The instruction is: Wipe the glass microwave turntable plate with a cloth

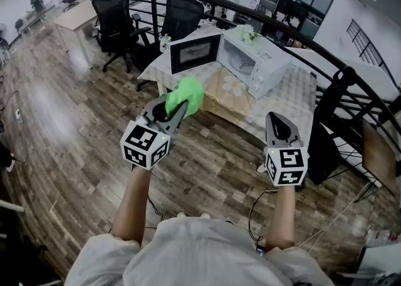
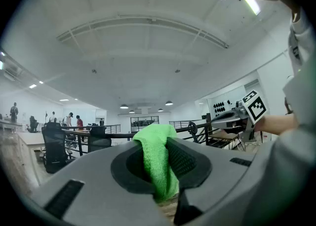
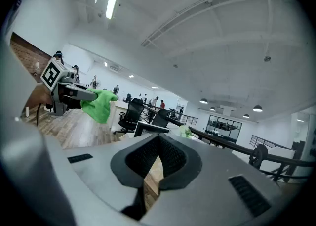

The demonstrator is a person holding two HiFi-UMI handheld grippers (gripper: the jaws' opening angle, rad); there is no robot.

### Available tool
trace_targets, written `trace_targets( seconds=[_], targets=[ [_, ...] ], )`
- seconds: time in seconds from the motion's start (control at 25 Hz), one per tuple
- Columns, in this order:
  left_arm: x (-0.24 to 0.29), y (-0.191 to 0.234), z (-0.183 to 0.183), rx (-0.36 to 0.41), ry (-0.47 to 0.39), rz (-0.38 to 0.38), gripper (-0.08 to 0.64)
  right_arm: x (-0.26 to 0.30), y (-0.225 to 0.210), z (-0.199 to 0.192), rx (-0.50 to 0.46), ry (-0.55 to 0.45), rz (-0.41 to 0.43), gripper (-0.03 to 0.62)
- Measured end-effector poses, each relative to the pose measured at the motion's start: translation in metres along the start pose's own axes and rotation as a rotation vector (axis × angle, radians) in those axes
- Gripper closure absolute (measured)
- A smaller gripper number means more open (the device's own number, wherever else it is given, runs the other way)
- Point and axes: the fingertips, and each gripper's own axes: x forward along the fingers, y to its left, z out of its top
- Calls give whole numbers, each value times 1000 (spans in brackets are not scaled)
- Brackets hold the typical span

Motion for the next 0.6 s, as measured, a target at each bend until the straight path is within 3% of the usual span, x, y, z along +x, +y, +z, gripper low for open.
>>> trace_targets(
  seconds=[0.36, 0.6],
  targets=[
    [18, 33, -26, -23, 24, -26, 482, 36, 6, 1, 69, -26, -31, 578],
    [70, 64, -42, -27, 32, -34, 482, 86, -11, -8, 56, -32, -31, 578]
  ],
)
